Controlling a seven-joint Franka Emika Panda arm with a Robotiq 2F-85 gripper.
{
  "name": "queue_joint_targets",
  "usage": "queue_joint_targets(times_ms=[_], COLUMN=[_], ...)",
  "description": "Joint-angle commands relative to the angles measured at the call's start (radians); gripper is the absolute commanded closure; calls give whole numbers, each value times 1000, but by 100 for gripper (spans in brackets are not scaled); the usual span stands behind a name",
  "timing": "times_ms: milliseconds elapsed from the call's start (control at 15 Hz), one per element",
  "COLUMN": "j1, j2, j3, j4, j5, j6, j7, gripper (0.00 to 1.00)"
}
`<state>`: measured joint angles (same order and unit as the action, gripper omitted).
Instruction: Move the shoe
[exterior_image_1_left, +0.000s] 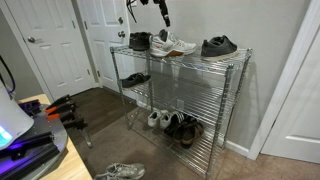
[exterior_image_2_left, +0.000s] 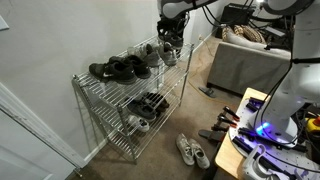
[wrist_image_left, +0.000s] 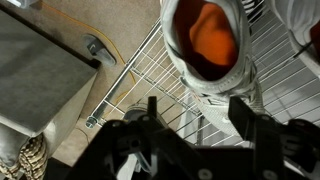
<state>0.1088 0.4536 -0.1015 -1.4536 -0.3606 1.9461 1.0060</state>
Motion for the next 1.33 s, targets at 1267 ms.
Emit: queue_joint_targets(times_ms=[1267], j1=[31], j2=[-38], j3=[15], j4=[-24], j5=[2], j6=[42], j7=[-1], gripper=[0])
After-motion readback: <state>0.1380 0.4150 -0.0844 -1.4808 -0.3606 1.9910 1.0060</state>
